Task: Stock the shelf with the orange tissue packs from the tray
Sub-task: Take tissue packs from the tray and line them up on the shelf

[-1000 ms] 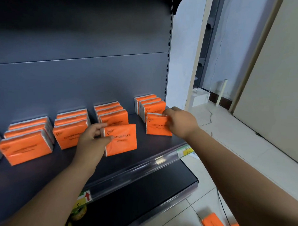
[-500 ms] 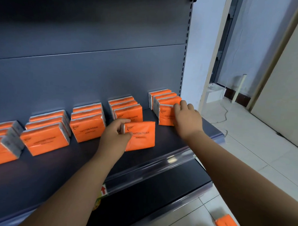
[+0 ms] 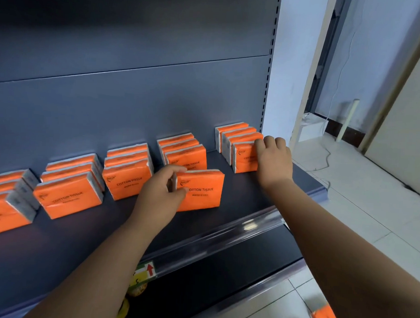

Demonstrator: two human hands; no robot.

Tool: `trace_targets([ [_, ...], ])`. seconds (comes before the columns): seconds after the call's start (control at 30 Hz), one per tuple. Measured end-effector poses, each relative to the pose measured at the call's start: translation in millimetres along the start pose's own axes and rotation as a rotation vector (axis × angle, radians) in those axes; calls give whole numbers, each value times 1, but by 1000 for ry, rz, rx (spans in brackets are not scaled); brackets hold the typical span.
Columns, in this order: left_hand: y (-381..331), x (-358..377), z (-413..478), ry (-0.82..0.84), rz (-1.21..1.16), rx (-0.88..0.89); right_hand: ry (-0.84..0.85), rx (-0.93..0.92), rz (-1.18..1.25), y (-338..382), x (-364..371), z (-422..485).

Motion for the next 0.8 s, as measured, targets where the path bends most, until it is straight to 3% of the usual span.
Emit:
trace_targets([
  [0.27, -2, 1, -2, 47, 42, 42, 19, 33, 103, 7, 3, 3],
  [0.8, 5, -3, -5, 51, 89, 7, 16, 46, 68, 7, 6, 4],
])
Point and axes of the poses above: each hand's wrist, its own z-axis towards the middle knuckle, its own x-axis out of the palm, y = z × x, the point moved 5 cm from there along z, towards the middle knuckle, and after that the axes turned 13 degrees about x, right-handed, at the moved point
